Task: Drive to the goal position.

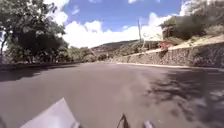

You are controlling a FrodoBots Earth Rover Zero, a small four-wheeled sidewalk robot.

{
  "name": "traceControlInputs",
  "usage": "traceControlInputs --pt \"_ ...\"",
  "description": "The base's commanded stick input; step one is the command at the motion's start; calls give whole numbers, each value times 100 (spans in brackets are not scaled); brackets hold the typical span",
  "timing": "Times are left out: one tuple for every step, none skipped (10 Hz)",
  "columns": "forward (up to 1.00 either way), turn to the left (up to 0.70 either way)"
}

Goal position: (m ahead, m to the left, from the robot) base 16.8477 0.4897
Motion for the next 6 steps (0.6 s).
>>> traceControlInputs --pt "45 0" --pt "45 0" --pt "45 0" --pt "45 0" --pt "45 0" --pt "45 0"
